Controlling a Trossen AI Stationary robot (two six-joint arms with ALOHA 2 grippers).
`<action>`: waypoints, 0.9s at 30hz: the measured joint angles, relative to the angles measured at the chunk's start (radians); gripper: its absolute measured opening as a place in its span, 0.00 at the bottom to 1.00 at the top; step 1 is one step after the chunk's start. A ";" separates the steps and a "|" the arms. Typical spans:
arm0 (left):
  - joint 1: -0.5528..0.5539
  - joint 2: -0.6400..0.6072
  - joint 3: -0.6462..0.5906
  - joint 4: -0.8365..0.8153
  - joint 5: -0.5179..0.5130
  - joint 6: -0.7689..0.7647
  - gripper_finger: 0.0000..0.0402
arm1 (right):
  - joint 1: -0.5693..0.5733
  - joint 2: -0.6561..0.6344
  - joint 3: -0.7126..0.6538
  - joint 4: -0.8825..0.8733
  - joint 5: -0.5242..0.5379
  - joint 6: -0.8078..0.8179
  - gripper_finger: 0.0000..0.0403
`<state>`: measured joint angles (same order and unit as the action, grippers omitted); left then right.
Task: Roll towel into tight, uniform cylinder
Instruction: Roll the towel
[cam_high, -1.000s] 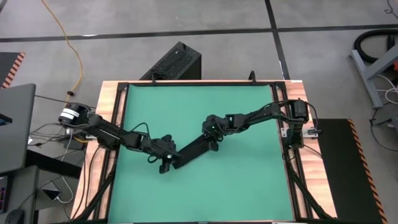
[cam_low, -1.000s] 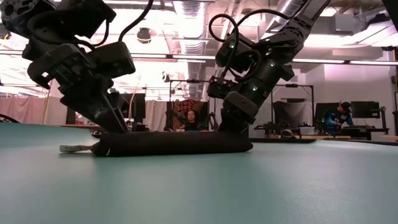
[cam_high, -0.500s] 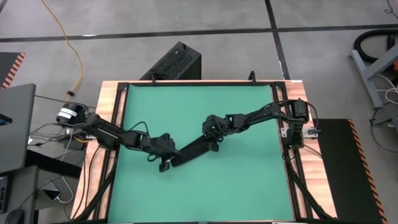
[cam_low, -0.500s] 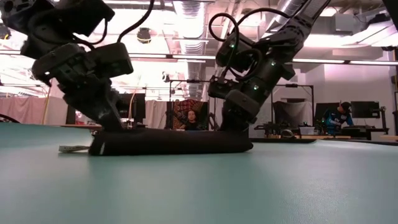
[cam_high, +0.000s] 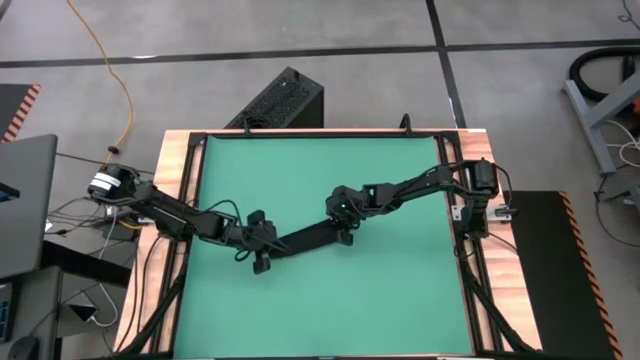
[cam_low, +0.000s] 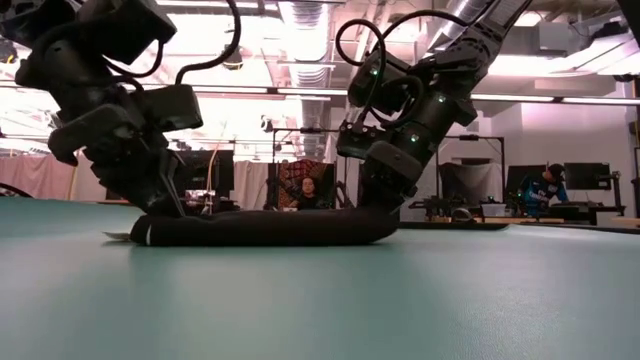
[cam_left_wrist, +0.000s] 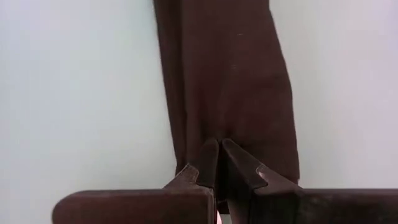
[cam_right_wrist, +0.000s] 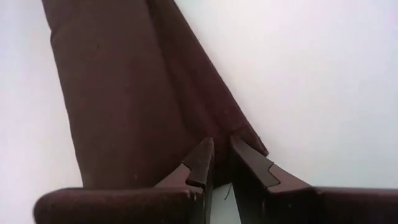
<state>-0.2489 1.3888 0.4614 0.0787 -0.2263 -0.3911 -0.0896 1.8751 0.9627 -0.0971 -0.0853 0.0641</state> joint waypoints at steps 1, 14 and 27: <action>0.000 0.000 0.000 -0.005 -0.007 0.001 0.00 | 0.001 0.000 0.000 0.000 0.000 0.000 0.19; 0.004 0.000 0.000 -0.111 -0.094 -0.003 0.00 | 0.016 0.000 0.000 -0.017 0.000 -0.009 0.19; 0.123 0.000 -0.006 -0.132 -0.092 -0.006 0.00 | 0.036 -0.001 0.000 -0.059 -0.021 -0.026 0.19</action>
<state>-0.1255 1.3888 0.4549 -0.0532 -0.3184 -0.3970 -0.0537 1.8744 0.9630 -0.1557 -0.1064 0.0378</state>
